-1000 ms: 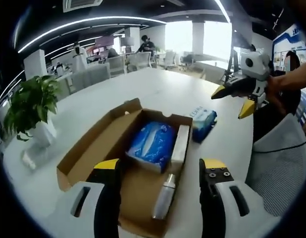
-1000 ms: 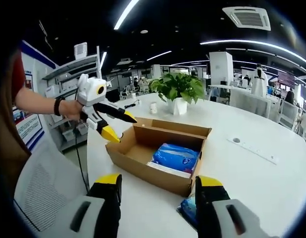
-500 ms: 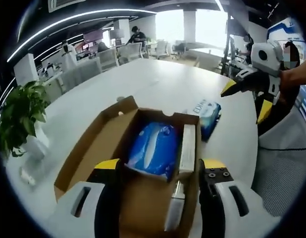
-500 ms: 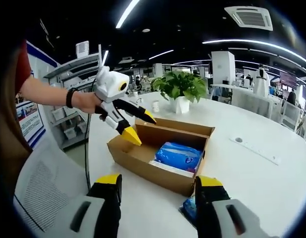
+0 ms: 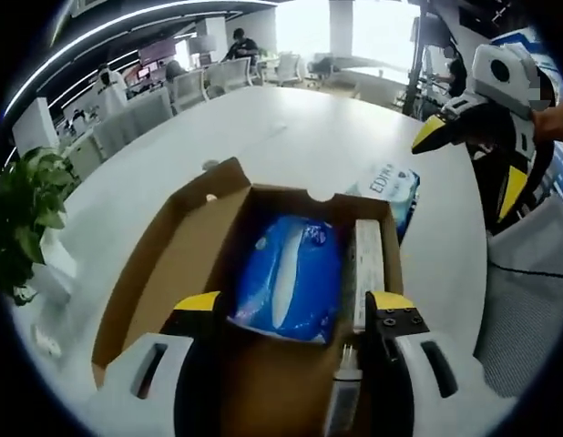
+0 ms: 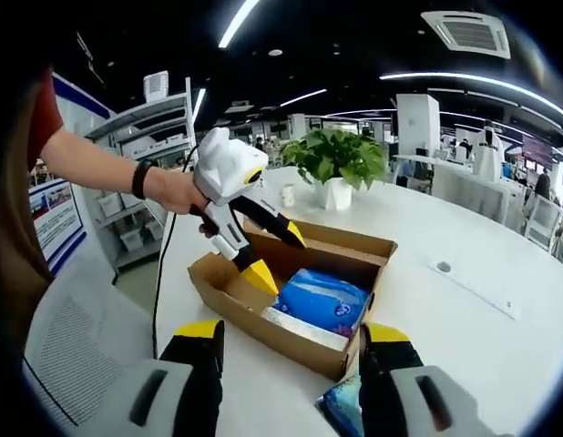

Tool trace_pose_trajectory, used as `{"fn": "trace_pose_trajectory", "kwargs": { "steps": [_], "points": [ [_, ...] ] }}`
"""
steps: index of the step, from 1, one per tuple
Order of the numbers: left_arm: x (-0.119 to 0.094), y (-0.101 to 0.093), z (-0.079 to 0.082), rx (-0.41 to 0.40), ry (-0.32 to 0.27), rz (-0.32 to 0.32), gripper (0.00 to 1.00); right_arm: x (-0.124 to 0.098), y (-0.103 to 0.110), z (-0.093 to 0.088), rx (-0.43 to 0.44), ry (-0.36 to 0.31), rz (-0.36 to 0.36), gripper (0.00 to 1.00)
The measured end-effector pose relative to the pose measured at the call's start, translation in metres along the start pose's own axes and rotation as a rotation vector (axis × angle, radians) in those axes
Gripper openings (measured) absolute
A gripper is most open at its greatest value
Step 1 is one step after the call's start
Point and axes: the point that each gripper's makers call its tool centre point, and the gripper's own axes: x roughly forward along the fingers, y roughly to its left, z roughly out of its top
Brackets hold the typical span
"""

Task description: Operate the shoe box by opening the lid, removing the specified soft item, and placing it in the target area until the item is outside and the box remains undamaged.

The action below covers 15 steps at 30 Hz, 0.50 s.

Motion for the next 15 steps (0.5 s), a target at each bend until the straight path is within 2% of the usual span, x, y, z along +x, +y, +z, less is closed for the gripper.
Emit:
{"fn": "trace_pose_trajectory", "kwargs": {
  "steps": [15],
  "points": [
    [0.025, 0.004, -0.012, 0.049, 0.080, -0.021, 0.62, 0.053, -0.026, 0.015, -0.083, 0.079, 0.050, 0.57]
  ]
}}
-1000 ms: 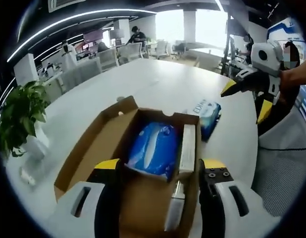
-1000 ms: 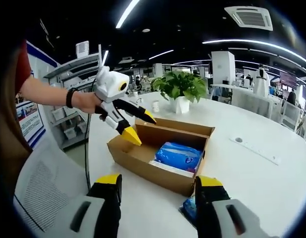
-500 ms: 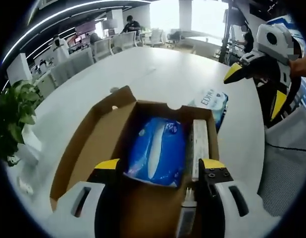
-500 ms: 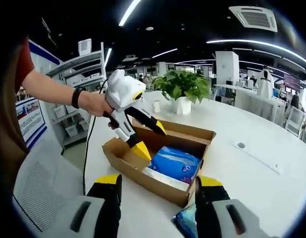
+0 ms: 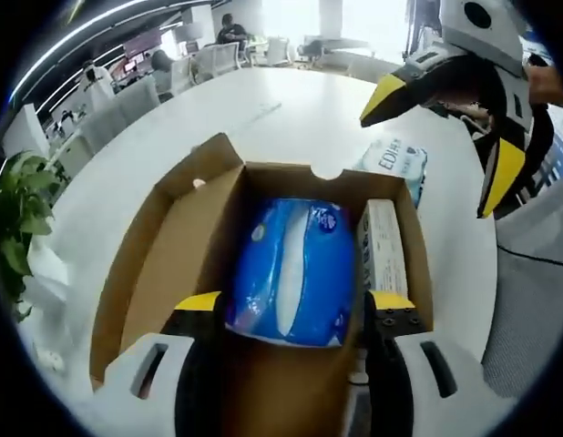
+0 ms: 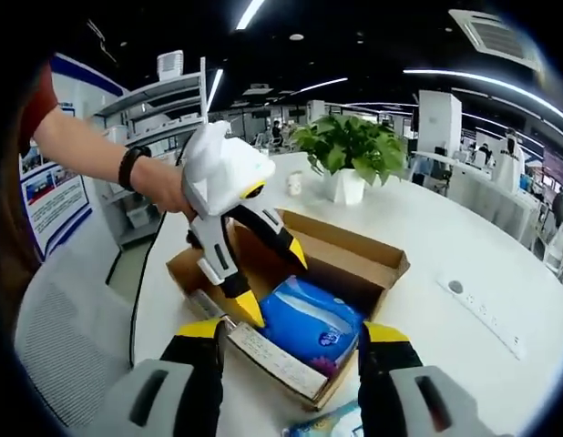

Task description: Operate the shoe box by opening the lid, removing the specified soft item, and placing it in the target area until the item is outside and the box remains undamaged.

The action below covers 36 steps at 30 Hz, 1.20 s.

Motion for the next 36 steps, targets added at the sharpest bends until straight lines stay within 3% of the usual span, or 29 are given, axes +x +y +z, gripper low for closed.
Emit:
{"fn": "trace_pose_trajectory", "kwargs": {
  "steps": [10, 21, 36],
  "points": [
    [0.015, 0.002, -0.006, 0.027, 0.043, -0.018, 0.64, 0.026, -0.010, 0.001, -0.094, 0.110, 0.052, 0.58],
    [0.023, 0.000, -0.010, 0.045, 0.081, -0.033, 0.66, 0.039, -0.011, 0.001, -0.155, 0.176, 0.088, 0.58],
    [0.030, 0.000, -0.017, 0.061, 0.103, -0.049, 0.67, 0.067, -0.015, -0.021, -0.360, 0.363, 0.168, 0.59]
  ]
}}
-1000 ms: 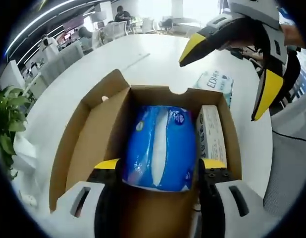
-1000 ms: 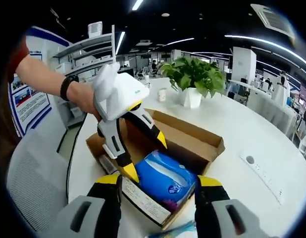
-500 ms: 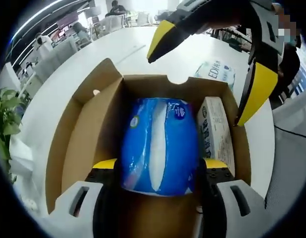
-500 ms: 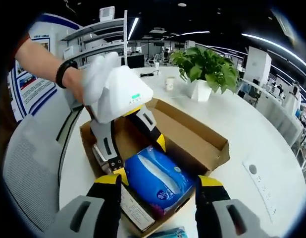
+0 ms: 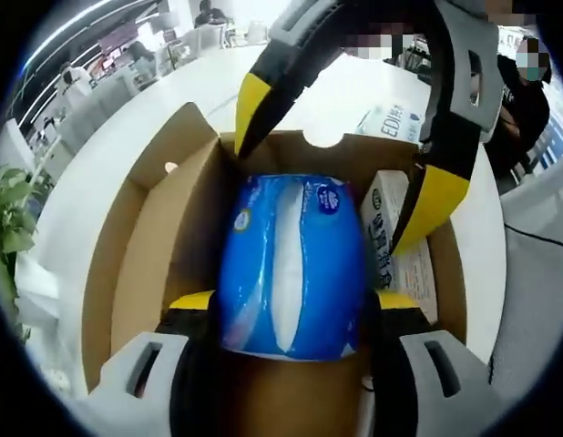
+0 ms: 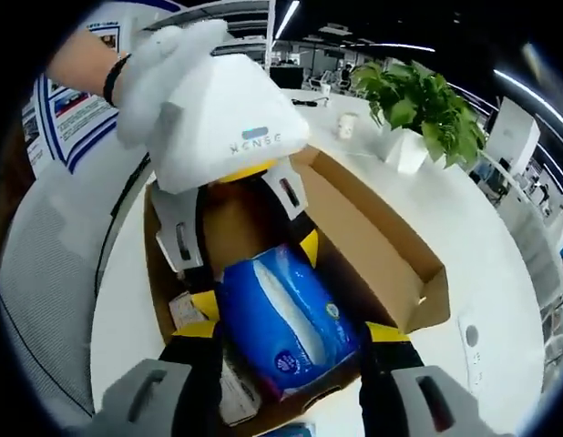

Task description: Operate the shoe box by opening the lid, removing the specified soft item, and placing it in the target area until the item is outside and the box remains undamaged.

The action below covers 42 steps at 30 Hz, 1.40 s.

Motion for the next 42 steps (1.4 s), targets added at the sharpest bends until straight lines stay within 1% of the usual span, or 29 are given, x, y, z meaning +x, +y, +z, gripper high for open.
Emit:
{"fn": "trace_pose_trajectory", "kwargs": {
  "steps": [2, 3, 5, 9, 11, 13, 16, 20, 24, 27, 30, 33, 35, 37, 39, 42],
  "points": [
    [0.002, 0.000, -0.001, 0.000, 0.002, -0.002, 0.67, 0.004, 0.000, 0.001, -0.009, 0.000, 0.014, 0.60],
    [0.003, 0.000, -0.001, -0.003, 0.004, -0.005, 0.67, 0.008, -0.001, -0.001, -0.015, 0.018, 0.023, 0.61],
    [0.005, 0.000, -0.001, -0.003, 0.003, -0.006, 0.66, 0.012, -0.002, -0.004, -0.019, 0.032, 0.040, 0.62],
    [0.009, 0.001, -0.003, 0.011, 0.006, -0.005, 0.66, 0.020, -0.001, -0.005, -0.065, 0.061, 0.067, 0.66],
    [0.012, 0.003, -0.005, 0.025, 0.006, 0.006, 0.62, 0.023, 0.001, -0.005, -0.098, 0.072, 0.082, 0.67],
    [0.012, 0.006, -0.007, 0.055, 0.008, 0.023, 0.58, 0.025, 0.003, -0.009, -0.121, 0.088, 0.092, 0.68],
    [0.008, 0.004, -0.010, 0.058, 0.013, 0.008, 0.56, 0.028, 0.002, -0.009, -0.121, 0.087, 0.101, 0.67],
    [0.001, 0.002, -0.020, 0.073, 0.023, 0.000, 0.56, 0.033, 0.004, -0.010, -0.131, 0.094, 0.116, 0.66],
    [-0.007, 0.003, -0.030, 0.067, 0.036, -0.001, 0.56, 0.040, 0.008, -0.006, -0.167, 0.098, 0.128, 0.65],
    [-0.013, 0.005, -0.032, 0.057, 0.025, 0.011, 0.56, 0.043, 0.012, -0.001, -0.187, 0.098, 0.140, 0.65],
    [-0.018, 0.005, -0.031, 0.050, 0.008, 0.013, 0.55, 0.048, 0.014, 0.001, -0.215, 0.109, 0.148, 0.65],
    [-0.019, 0.006, -0.028, 0.053, 0.001, 0.018, 0.58, 0.055, 0.013, 0.000, -0.236, 0.120, 0.156, 0.64],
    [-0.018, 0.006, -0.026, 0.055, -0.004, 0.014, 0.62, 0.057, 0.014, -0.001, -0.243, 0.129, 0.161, 0.64],
    [-0.015, 0.005, -0.024, 0.063, -0.003, 0.011, 0.64, 0.059, 0.015, -0.002, -0.250, 0.136, 0.167, 0.63],
    [-0.011, 0.002, -0.027, 0.089, 0.019, -0.001, 0.66, 0.062, 0.016, -0.004, -0.253, 0.142, 0.173, 0.63],
    [-0.005, -0.001, -0.032, 0.097, 0.038, -0.013, 0.68, 0.063, 0.017, -0.006, -0.255, 0.153, 0.181, 0.63]
  ]
}}
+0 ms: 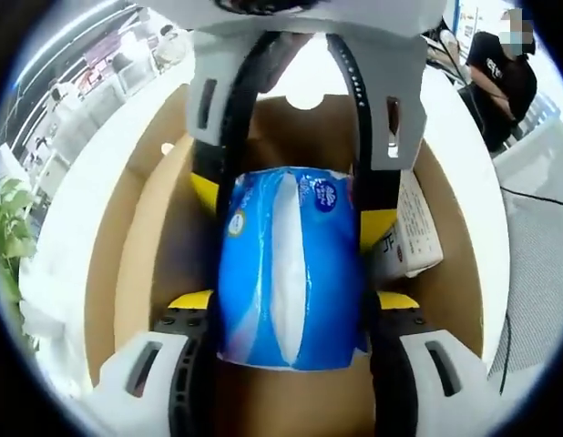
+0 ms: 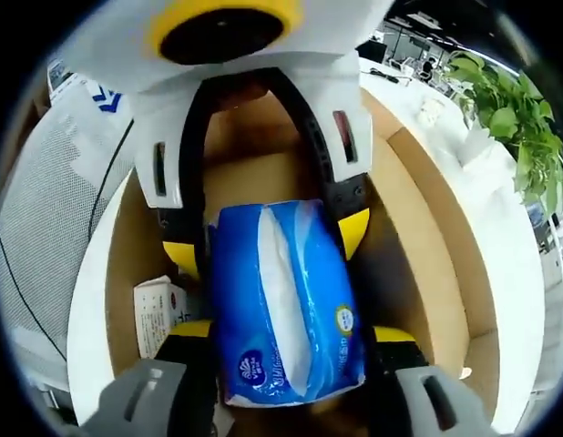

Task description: Operate the shoe box by opening the lid, removing the specified soft item, and placing it in the target area until the item is outside and the box remains undamaged.

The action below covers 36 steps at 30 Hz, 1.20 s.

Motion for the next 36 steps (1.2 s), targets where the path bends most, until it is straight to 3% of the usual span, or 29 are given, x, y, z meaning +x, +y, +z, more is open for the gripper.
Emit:
{"fn": "trace_pose_trajectory", "kwargs": {
  "steps": [6, 21, 25, 29, 36],
  "points": [
    [0.007, 0.001, -0.004, -0.032, -0.015, -0.019, 0.67, 0.006, 0.001, -0.004, 0.003, 0.008, 0.013, 0.63],
    [0.015, 0.000, -0.005, -0.012, -0.023, -0.007, 0.68, 0.017, 0.000, -0.006, 0.029, -0.005, 0.028, 0.64],
    [0.016, 0.000, -0.004, -0.026, -0.045, -0.006, 0.68, 0.018, 0.002, -0.006, 0.027, -0.015, 0.020, 0.64],
    [0.016, 0.000, -0.004, -0.044, -0.108, -0.006, 0.68, 0.018, 0.004, -0.005, 0.031, -0.019, 0.015, 0.64],
    [0.017, 0.002, -0.002, -0.051, -0.116, 0.013, 0.63, 0.017, 0.006, -0.005, 0.038, -0.020, 0.004, 0.59]
  ]
}}
